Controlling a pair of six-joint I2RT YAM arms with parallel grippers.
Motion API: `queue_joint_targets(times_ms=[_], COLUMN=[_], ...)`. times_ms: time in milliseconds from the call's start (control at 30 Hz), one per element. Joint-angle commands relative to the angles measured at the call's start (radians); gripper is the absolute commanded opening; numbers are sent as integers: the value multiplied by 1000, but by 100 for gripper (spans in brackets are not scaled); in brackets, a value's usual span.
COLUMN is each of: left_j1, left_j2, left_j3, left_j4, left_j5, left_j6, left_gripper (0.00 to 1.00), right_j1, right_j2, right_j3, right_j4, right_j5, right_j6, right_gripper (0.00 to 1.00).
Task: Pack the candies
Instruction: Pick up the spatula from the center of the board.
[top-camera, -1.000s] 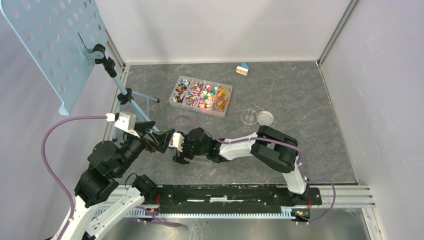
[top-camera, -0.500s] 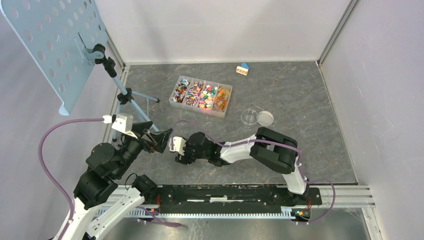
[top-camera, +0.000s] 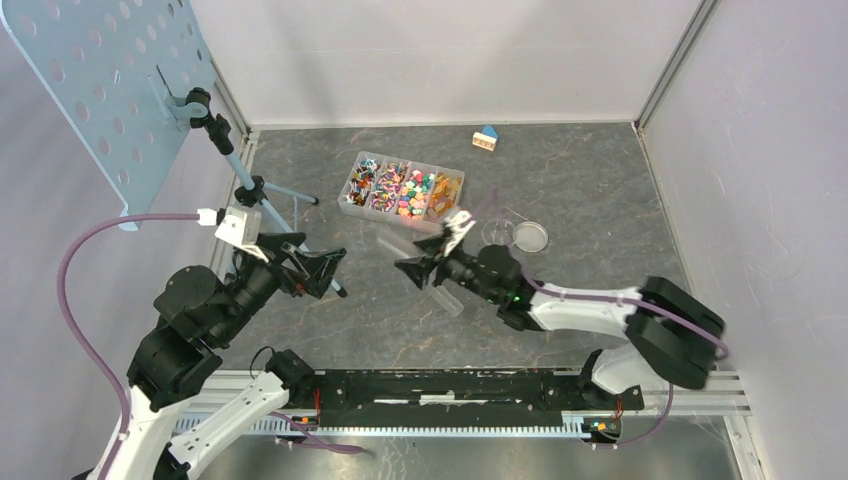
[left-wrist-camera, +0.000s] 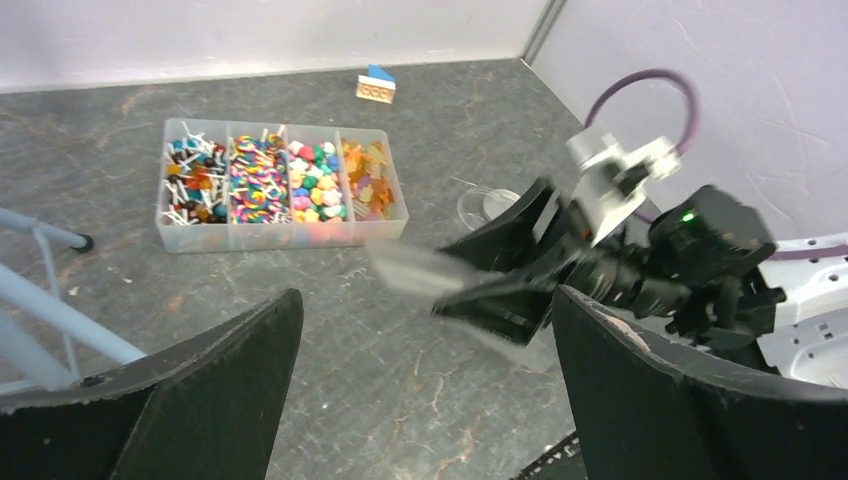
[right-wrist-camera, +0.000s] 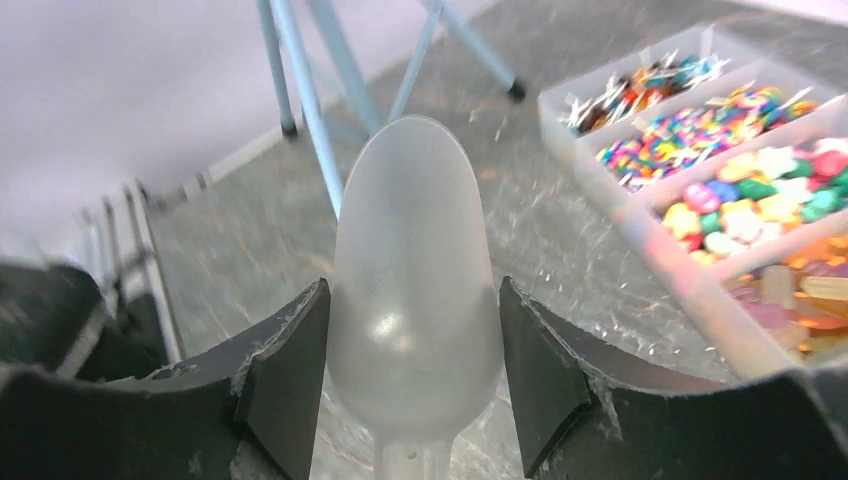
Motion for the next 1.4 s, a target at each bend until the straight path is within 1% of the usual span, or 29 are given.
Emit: queue_joint_targets(times_ms=[0, 67, 167, 233, 300, 367, 533, 600, 733, 867, 1000, 1100, 1167, 1233, 1267, 1300, 1333, 1367], left_j1=[4, 4, 4, 4, 3, 4, 4, 4, 4, 0, -13, -33, -47, -55, -59, -64, -67, -70], left_j2=[40, 51, 78, 104, 135, 164, 236, 279, 358, 415, 493, 538, 556, 580, 594, 605, 617, 626], left_j3=[34, 16, -41, -88, -135, -180, -283, -302, -332, -361, -347, -337, -332, -324, -322, -319, -318, -318], left_j4=[-13, 8, 63, 129, 214, 305, 620, 736, 853, 1006, 1070, 1101, 1111, 1124, 1134, 1147, 1158, 1171], left_j5=[82, 131, 250, 347, 430, 500, 626, 658, 676, 694, 726, 761, 756, 763, 768, 773, 779, 782], left_j6=[-73, -86, -101, -123, -151, -182, -321, -367, -425, -494, -533, -543, -534, -528, -527, -529, -535, -541], left_gripper=[100, 100, 100, 100, 100, 100, 100, 100, 100, 100, 100, 100, 100, 97, 93, 88, 79, 72], right_j1=[-29, -37, -39, -39, -39, -39, -40, -39, -40, -41, -40, -40, -40, -40, -40, -40, -41, -40], right_j2=[-214, -298, -400, -443, -468, -477, -447, -429, -396, -378, -357, -344, -327, -304, -291, -281, -277, -274], right_j3=[-116, -159, -173, -186, -209, -235, -280, -277, -275, -252, -273, -269, -267, -270, -270, -270, -270, -270], right_j4=[185, 227, 215, 236, 303, 414, 704, 742, 835, 837, 917, 923, 947, 1005, 1037, 1059, 1068, 1073], right_j5=[186, 230, 281, 304, 317, 336, 357, 369, 397, 392, 418, 424, 418, 417, 418, 420, 423, 423], right_j6=[297, 320, 323, 354, 397, 443, 520, 539, 540, 534, 539, 554, 578, 604, 614, 621, 625, 628], right_gripper=[46, 47, 47, 47, 47, 47, 49, 49, 49, 49, 49, 49, 49, 49, 49, 49, 49, 49])
